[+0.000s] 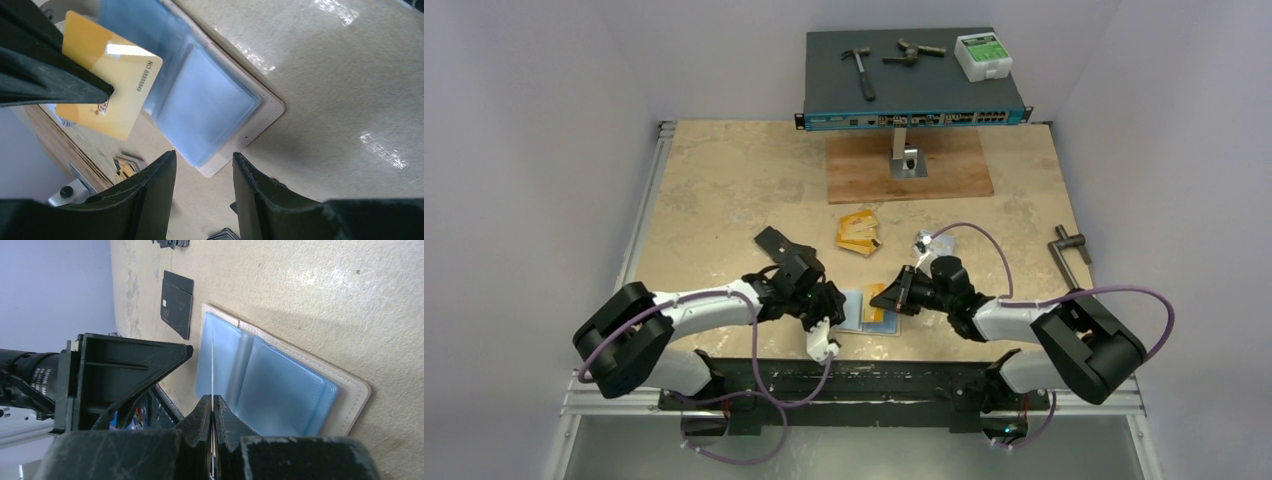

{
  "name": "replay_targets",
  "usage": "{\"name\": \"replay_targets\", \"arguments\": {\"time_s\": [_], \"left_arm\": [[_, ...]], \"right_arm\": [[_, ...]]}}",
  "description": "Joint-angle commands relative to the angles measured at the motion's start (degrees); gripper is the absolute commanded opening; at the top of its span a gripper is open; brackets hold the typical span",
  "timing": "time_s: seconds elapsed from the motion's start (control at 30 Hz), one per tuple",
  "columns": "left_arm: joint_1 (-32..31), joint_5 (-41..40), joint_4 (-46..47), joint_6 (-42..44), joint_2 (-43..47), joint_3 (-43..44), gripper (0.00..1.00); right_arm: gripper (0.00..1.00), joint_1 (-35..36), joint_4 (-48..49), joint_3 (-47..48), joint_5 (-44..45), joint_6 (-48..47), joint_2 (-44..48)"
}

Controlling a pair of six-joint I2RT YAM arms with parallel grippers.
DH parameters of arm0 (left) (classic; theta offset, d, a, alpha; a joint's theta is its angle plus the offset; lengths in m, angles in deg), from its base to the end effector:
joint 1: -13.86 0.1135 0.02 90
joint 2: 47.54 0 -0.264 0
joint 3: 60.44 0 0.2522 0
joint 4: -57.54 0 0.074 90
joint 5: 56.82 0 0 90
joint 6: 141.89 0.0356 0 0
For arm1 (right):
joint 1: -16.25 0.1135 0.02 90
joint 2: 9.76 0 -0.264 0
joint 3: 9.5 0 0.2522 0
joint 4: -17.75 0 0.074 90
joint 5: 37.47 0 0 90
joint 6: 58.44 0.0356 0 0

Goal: Put the credit cards into the card holder
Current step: Insert the credit card into the card holder.

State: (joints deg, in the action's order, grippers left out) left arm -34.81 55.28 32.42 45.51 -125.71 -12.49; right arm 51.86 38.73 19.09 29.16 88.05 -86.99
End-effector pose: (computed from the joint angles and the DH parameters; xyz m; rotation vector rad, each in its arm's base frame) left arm 0.1515 -0.1926 0.1570 2.3738 0.5689 -0.1198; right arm 0.1729 0.1412 0.1322 0.1343 2.3230 1.3369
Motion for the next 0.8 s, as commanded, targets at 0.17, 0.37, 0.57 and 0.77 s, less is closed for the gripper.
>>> {"name": "replay_targets", "arguments": {"time_s": [0.17,0.37,0.57,0.77], "left_arm": [[1.82,3.46,-3.83,14.81,-1.28,-0.78,0.48],[0.7,3.65,-7.28,14.84,-1.6,0.17,0.43],[-2.66,2.75,-7.28,9.84,-1.41,0.54,0.43],[-3.71,1.91,-8.01,7.43,-2.32,1.49,0.39]], "right_arm": [[0.0,-0.17,2.32,-0.83,4.96,2.52,-0.41],[0.0,-0.12,2.31,-1.84,8.59,3.38,0.84],[0.0,-0.16,4.59,-2.54,9.65,4.4,-1.23],[0.0,-0.14,7.53,-2.96,8.98,5.33,-2.66]]}}
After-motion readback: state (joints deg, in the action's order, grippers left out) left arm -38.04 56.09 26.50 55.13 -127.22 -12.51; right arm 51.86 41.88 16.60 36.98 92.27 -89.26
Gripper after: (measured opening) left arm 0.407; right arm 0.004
